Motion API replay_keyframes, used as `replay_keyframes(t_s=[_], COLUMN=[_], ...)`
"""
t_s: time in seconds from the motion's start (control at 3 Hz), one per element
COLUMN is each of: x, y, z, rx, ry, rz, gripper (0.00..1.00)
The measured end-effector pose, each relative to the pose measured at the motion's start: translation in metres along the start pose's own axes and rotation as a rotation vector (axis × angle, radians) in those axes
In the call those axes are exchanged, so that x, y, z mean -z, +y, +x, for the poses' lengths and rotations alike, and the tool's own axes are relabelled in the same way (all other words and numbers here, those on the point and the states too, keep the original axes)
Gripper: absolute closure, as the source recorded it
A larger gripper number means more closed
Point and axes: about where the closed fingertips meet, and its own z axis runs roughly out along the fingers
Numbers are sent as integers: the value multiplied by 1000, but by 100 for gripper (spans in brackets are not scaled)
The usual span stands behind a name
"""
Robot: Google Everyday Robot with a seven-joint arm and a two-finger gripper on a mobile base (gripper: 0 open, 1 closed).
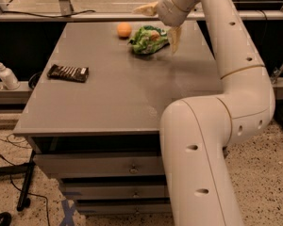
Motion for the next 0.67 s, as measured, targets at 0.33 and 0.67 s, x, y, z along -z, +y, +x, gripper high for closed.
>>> replay_keyframes(t_s=[0.33,0.67], x=[13,35], y=[3,5], z=[4,8], rx=[-23,-65], ry=[18,33], rz=[11,51], gripper=[0,0])
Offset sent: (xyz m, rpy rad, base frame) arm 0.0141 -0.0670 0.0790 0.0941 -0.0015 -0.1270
